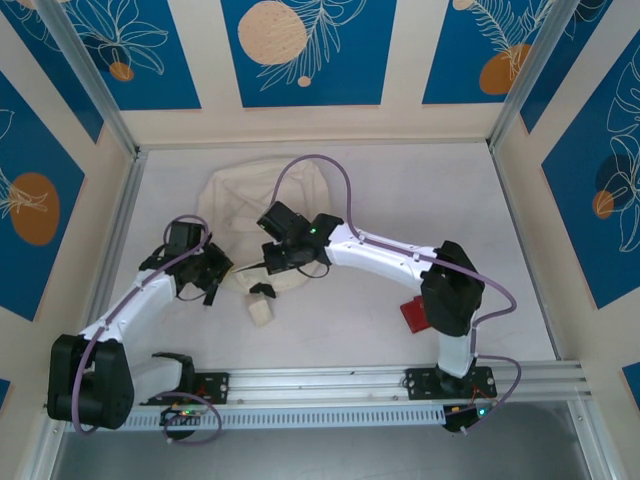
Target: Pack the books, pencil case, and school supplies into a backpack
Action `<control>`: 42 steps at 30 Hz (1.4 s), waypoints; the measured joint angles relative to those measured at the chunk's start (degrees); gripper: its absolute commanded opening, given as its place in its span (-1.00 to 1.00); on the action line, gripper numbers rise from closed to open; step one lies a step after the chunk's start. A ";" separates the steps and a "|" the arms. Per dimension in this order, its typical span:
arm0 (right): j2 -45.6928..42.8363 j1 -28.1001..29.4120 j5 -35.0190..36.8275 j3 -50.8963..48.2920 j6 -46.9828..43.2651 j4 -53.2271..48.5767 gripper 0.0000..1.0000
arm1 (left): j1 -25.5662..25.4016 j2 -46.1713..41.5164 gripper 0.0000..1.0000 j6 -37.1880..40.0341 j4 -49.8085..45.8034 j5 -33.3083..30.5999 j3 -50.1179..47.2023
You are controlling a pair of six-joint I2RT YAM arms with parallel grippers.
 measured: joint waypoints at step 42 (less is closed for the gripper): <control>10.82 -2.43 -28.72 3.30 -2.71 16.06 -1.00 | 7.56 -10.01 0.52 10.95 -16.46 -5.25 4.70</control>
